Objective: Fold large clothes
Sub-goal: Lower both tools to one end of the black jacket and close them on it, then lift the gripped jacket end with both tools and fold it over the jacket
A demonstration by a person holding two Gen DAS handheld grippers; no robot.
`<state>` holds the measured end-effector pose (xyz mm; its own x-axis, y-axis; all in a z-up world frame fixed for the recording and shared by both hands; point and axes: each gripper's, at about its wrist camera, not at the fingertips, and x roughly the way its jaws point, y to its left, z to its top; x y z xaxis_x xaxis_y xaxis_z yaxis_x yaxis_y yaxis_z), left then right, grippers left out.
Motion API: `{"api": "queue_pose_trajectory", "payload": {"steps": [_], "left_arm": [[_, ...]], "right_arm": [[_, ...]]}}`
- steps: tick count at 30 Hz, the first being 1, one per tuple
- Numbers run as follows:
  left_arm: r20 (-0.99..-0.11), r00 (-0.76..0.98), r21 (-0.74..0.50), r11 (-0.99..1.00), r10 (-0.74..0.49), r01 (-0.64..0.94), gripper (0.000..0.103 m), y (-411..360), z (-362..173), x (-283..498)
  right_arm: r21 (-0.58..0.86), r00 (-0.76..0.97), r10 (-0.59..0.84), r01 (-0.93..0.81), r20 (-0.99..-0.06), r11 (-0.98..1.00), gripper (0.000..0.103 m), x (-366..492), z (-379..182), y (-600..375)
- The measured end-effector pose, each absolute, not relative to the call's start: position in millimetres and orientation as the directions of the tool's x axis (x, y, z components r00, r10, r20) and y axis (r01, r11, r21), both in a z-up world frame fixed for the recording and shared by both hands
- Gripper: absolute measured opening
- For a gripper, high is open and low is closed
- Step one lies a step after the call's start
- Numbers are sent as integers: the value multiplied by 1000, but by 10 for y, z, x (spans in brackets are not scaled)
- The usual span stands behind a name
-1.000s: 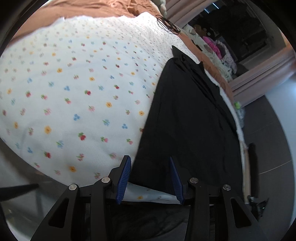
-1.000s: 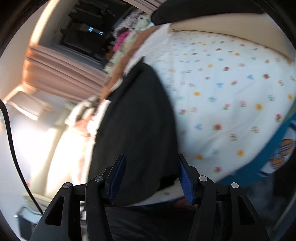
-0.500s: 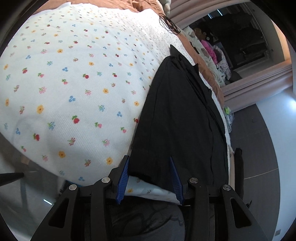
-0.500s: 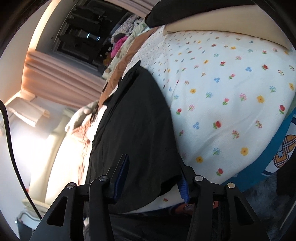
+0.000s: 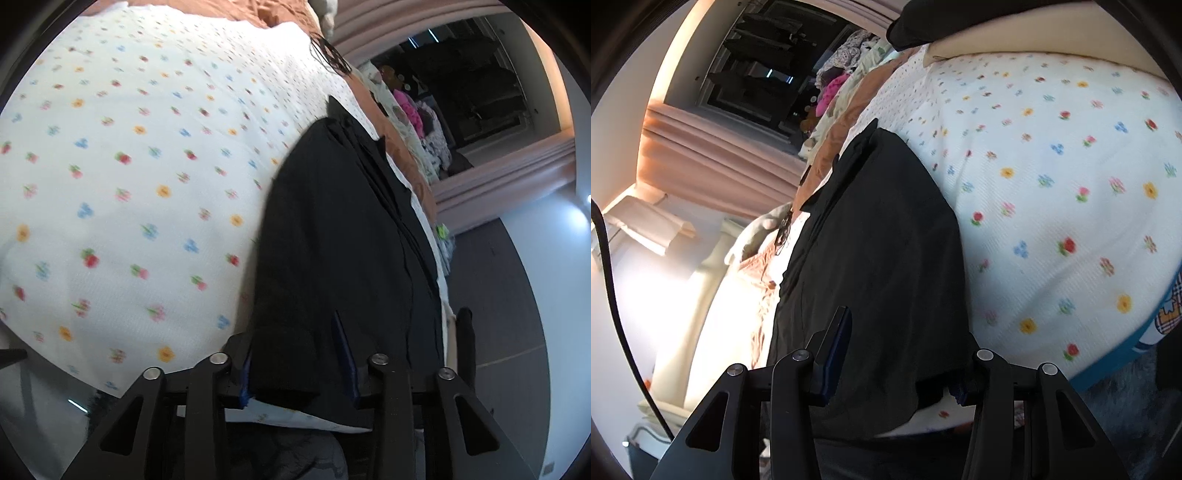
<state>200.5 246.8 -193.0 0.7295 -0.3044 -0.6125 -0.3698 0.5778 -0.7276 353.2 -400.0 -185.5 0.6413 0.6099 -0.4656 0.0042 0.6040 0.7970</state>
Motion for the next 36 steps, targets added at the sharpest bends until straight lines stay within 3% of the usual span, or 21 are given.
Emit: {"api": "queue_pose_trajectory", "payload": {"steps": [4, 6, 9, 13, 36], "left_arm": [[-619, 721, -732, 560, -311, -387, 31, 2522, -1978, 2019], [-626, 713, -725, 575, -317, -380, 30, 2478, -1980, 2039], [-665, 692, -679, 614, -282, -403, 13, 2431, -1952, 2073], [-626, 737, -701, 598, -255, -389, 3, 2446, -1872, 1983], [-308, 936, -745, 655, -172, -125, 1, 2324, -49, 919]], "right_arm": [[787, 654, 581, 36, -484, 615, 31, 3597, -1849, -4019], [789, 660, 563, 75, -497, 609, 16, 3615, -1875, -4075], [786, 662, 548, 104, -512, 609, 5, 3594, -1892, -4119], [771, 687, 536, 57, -491, 634, 4, 3516, -1679, -4109], [747, 760, 612, -272, -220, 607, 4, 2584, 171, -4082]]}}
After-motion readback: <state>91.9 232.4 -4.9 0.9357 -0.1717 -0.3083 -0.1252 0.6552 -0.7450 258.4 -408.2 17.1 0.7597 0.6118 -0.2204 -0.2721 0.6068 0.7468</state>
